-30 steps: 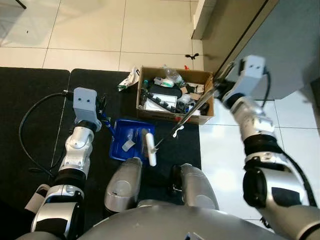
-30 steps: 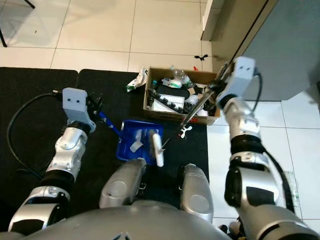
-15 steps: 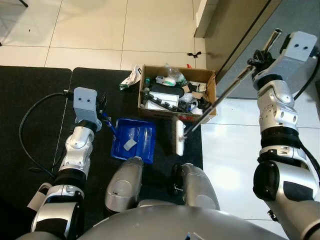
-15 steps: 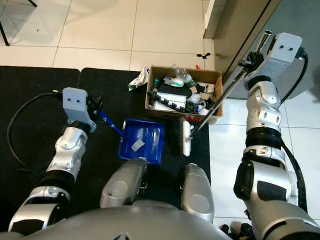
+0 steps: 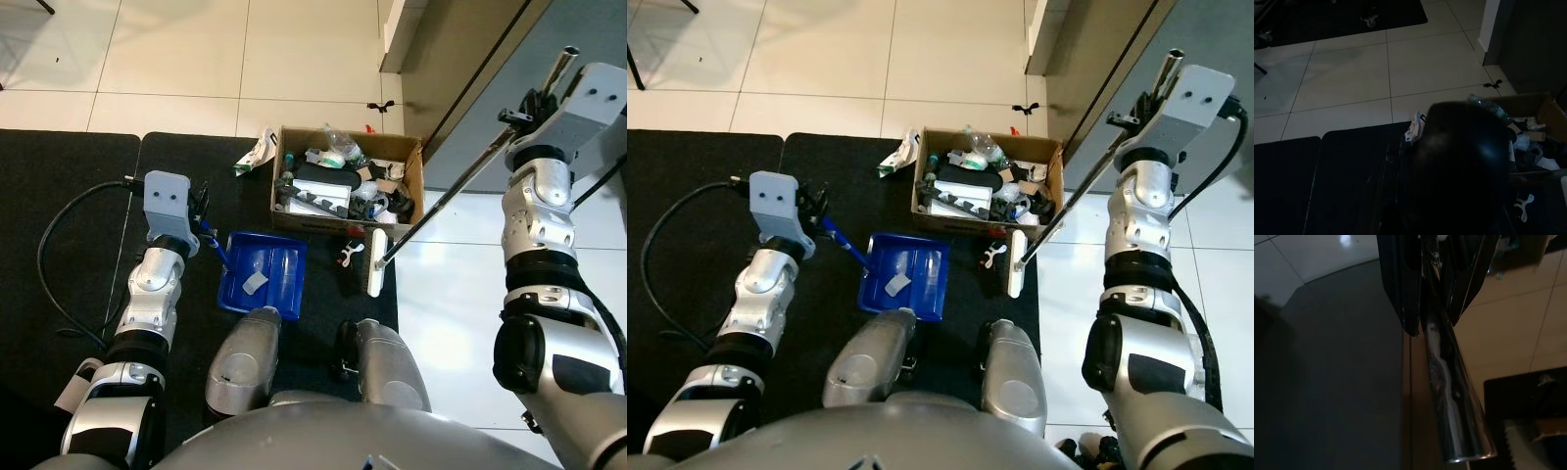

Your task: Sweep floor

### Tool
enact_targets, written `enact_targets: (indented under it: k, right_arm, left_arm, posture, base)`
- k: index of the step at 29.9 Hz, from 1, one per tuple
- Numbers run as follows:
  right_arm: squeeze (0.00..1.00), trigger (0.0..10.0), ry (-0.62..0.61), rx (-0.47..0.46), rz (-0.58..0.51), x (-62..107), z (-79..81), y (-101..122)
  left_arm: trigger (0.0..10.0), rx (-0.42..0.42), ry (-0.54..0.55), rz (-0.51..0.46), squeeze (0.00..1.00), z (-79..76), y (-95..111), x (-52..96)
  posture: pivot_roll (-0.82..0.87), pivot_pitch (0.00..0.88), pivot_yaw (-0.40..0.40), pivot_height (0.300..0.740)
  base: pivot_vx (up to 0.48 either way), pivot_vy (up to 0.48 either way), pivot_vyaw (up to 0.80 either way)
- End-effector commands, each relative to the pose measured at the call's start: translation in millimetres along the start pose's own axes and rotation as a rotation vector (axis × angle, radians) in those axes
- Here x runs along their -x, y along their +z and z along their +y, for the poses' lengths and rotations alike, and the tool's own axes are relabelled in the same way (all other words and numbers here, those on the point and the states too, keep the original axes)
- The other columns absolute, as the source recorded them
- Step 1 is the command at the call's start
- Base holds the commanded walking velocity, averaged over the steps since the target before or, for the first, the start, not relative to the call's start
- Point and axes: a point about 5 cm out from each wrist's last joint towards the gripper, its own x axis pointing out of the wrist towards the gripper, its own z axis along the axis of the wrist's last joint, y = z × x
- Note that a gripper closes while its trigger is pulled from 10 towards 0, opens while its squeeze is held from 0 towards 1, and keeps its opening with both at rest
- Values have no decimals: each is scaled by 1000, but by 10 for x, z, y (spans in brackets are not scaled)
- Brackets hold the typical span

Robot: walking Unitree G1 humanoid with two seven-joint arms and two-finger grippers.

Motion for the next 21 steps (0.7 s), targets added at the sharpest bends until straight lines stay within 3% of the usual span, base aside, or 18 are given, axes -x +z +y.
enact_targets:
  k: [1, 8, 10, 21]
  right_arm:
    - [0, 10000, -57, -14, -77, -28, -7, 97]
    - [0, 10000, -178, -52, -101, 20, -29, 6]
    - [0, 10000, -219, -70, -70, 58, -32, -109]
    - [0, 10000, -56, 51, 94, 180, 128, -470]
  left_arm:
    - [10000, 5, -31, 111, 0, -83, -217, 94]
    - [10000, 0, -29, 110, 0, -59, -214, 103]
    - [10000, -4, -27, 110, 0, -41, -212, 112]
    - [10000, -10, -24, 110, 0, -12, -212, 124]
  posture:
    - [252, 71, -16, 740]
    - [259, 72, -12, 740]
    - [276, 75, -5, 740]
    - [280, 67, -8, 740]
  base:
    - [0, 0, 0]
    - [0, 0, 0]
    - [0, 0, 0]
    - [0, 0, 0]
